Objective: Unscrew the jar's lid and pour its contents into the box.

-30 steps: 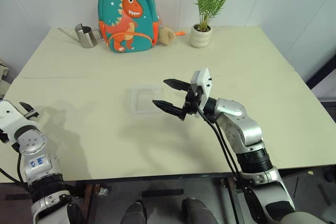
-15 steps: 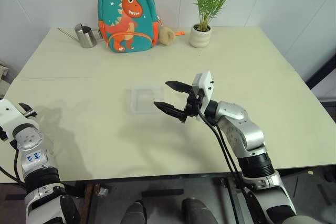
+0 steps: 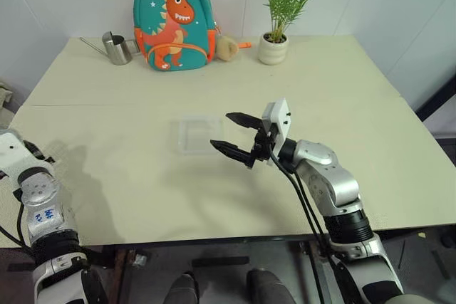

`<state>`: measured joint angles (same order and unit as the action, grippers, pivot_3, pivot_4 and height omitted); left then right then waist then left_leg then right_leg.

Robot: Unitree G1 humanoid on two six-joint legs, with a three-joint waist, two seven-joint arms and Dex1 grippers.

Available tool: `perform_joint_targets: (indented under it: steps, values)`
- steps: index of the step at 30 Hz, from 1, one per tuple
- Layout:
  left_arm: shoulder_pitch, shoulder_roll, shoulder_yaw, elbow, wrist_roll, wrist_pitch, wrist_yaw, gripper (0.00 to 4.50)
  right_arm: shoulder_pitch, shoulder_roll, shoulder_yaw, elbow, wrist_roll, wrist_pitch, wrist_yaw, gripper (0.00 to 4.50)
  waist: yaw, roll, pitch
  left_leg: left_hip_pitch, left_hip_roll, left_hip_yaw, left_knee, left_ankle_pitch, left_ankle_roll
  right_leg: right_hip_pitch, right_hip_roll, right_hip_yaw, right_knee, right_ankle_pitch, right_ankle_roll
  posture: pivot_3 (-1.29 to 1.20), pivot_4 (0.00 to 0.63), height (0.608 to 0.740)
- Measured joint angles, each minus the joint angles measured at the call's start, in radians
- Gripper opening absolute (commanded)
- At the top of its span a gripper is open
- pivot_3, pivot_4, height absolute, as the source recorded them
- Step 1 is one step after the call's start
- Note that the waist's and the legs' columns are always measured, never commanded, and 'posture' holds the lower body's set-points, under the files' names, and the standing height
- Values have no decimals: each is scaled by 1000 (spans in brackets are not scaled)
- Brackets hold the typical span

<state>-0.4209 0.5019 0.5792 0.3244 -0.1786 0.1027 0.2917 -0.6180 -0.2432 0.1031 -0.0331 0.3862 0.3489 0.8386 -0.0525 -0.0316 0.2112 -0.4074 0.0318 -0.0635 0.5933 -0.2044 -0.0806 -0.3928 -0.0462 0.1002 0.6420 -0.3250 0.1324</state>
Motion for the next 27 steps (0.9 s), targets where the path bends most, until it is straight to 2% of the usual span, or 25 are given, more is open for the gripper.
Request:
perform_joint_targets:
  steps: [4, 8, 12, 15, 19, 27]
  values:
    - [70, 49, -72, -239, -140, 129, -271, 1923, 0, -28, -26, -8, 0, 1, -4, 4500, -1, 0, 0, 0, 0, 0, -1, 0, 0, 0, 0, 0, -1, 0, -1, 0, 150, 740]
    - [174, 179, -177, -454, -322, 248, -659, 1923, -1, -65, -49, -29, 26, 24, -4, 4500, -6, 1, 0, 1, 1, 2, -5, 0, -1, -1, 0, 0, -4, -2, -3, 0, 150, 740]
    - [177, 231, -283, -525, -400, 303, -908, 1923, -41, -89, -57, -67, 71, 97, 7, 4500, -7, 3, 2, 1, 2, 3, -9, 0, -1, -2, 0, 1, -5, -2, -5, 0, 150, 740]
    - [114, 225, -367, -524, -404, 315, -988, 1923, -82, -94, -37, -113, 83, 156, 1, 4500, -4, 3, 2, 1, 2, 3, -9, 0, -1, -3, 1, 1, -5, -3, -5, 0, 150, 740]
    - [10, 170, -452, -508, -390, 321, -1021, 1923, -111, -69, -20, -152, 117, 229, -23, 4500, -3, 3, 2, 0, 2, 3, -9, -1, 0, -3, 0, 1, -6, -3, -4, 0, 150, 740]
    - [-30, 109, -544, -507, -381, 327, -1084, 1923, -118, -20, 44, -170, 120, 273, -66, 4500, -5, 3, 2, -1, 2, 3, -8, -1, 0, -4, 1, 1, -5, -3, -3, 0, 150, 740]
